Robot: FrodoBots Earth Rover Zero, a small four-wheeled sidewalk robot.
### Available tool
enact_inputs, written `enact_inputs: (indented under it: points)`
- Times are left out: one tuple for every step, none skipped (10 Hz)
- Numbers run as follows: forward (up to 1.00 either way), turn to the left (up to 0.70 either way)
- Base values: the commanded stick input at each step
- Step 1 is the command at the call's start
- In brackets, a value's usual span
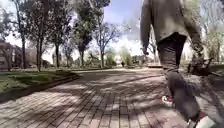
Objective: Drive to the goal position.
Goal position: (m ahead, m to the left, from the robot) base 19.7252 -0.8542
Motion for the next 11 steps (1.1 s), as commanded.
enact_inputs:
  points:
    - [0.47,0.0]
    - [0.0,0.0]
    - [-0.7,0.0]
    - [-0.63,0.0]
    - [-0.26,0.0]
    - [0.0,0.0]
    - [0.0,0.0]
    - [0.0,0.0]
    - [0.61,0.0]
    - [0.7,0.0]
    - [0.7,0.0]
